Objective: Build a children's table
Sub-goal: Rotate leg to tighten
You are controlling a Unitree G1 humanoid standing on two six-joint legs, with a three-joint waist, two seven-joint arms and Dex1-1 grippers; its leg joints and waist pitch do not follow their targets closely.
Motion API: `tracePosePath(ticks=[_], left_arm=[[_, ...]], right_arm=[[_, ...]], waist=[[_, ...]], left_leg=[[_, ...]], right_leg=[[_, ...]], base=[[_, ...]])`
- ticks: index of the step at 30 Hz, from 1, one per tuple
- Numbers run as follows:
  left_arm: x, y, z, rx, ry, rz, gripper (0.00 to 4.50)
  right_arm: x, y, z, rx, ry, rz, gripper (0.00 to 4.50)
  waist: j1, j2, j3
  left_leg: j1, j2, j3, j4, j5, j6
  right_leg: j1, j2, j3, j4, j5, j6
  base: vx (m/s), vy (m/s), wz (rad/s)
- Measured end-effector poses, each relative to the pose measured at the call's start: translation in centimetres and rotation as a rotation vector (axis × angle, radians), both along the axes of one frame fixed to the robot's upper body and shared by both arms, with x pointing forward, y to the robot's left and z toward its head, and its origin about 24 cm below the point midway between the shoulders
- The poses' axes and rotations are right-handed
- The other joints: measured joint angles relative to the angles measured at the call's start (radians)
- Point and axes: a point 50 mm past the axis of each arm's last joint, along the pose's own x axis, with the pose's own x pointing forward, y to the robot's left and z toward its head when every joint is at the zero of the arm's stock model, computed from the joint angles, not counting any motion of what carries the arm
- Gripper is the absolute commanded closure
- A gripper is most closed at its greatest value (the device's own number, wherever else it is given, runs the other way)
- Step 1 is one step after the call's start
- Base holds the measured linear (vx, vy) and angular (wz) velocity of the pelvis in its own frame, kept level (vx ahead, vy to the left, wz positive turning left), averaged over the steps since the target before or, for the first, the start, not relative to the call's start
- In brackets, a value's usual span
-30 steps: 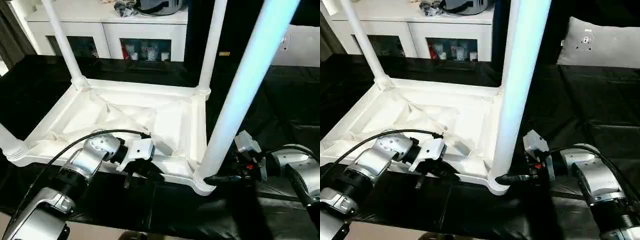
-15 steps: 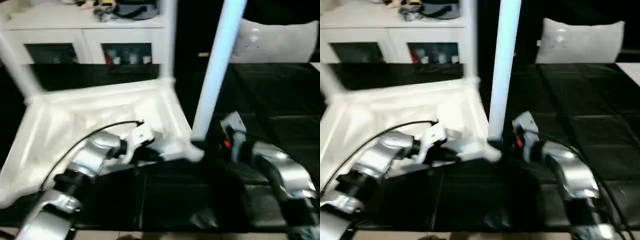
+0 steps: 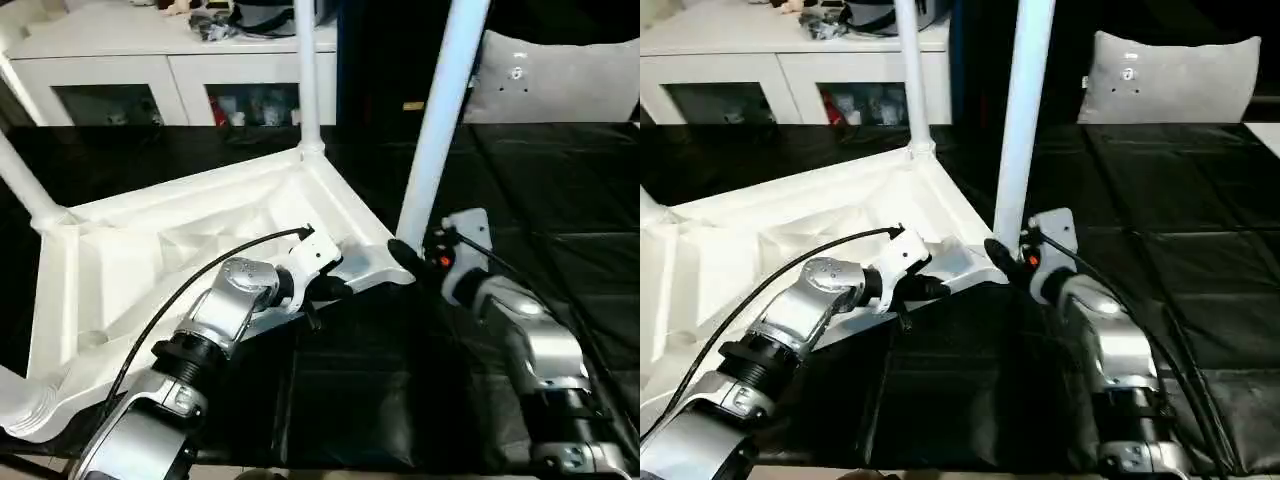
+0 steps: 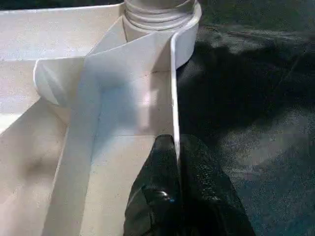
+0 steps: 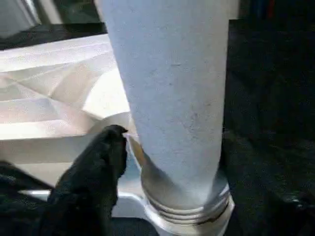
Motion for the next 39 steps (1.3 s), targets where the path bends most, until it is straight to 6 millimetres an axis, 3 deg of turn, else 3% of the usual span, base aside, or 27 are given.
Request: tracePosePath(ticks=[5,7,13,18,26,35,39], left_arm=[[-0.4,1.1,0.0,0.001,-0.034,-0.080,4.50],[-0.7,1.8,-0.1,-0.002,-0.029,-0.127,4.50],[-1.6,3.2,-0.2,0.008,-0.029,-0.253,4.50],[-2.4,4.6,-0.2,0.046,-0.002,-0.388,4.50],[-3.1,5.2,0.0,0.084,0.021,-0.519,4.50],[-3.3,5.2,0.0,0.092,0.019,-0.563,4.50],[-3.3,5.2,0.0,0.086,0.029,-0.561,4.50]], right_arm=[[-1.2,-1.5,-0.4,-0.063,-0.003,0.139,0.65],[-1.9,-2.5,-0.3,-0.106,-0.014,0.216,0.65],[-3.3,-3.2,0.3,-0.081,-0.030,0.441,0.65],[-4.0,-3.8,1.0,-0.083,-0.036,0.599,1.11],[-4.9,-2.9,0.6,-0.046,0.001,0.772,1.82],[-5.3,-2.4,0.4,-0.016,0.022,0.846,2.50],[-5.4,-2.4,0.3,0.003,0.035,0.842,2.57]], waist=[[0.010,0.004,0.001],[0.014,0.004,0.001],[0.027,0.004,0.001],[0.041,0.003,0.001],[0.052,0.000,0.001],[0.066,0.000,0.001],[0.066,0.001,0.000]], left_leg=[[-0.003,0.001,0.000,-0.001,0.001,0.002],[-0.003,0.002,0.000,-0.001,0.001,0.002],[-0.005,0.002,0.000,0.002,0.000,0.003],[-0.005,0.002,0.000,0.003,0.000,0.003],[-0.005,0.002,0.000,0.005,0.000,0.004],[-0.005,0.002,0.000,0.005,0.000,0.004],[-0.005,0.002,0.000,0.005,0.000,0.004]], right_leg=[[-0.003,0.001,-0.001,-0.001,0.000,0.000],[-0.002,0.001,-0.001,-0.001,0.000,0.000],[-0.002,0.001,-0.002,-0.001,0.000,0.000],[-0.002,0.000,-0.002,0.000,0.000,0.000],[-0.001,0.000,-0.003,0.000,0.000,0.000],[-0.002,0.000,-0.002,0.001,0.000,0.000],[-0.002,0.000,-0.002,0.001,0.000,0.000]], base=[[0.000,0.000,0.00],[0.000,0.000,0.00],[0.000,0.000,0.00],[0.000,0.000,0.00],[0.000,0.000,0.00],[0.000,0.000,0.00],[0.000,0.000,0.00]])
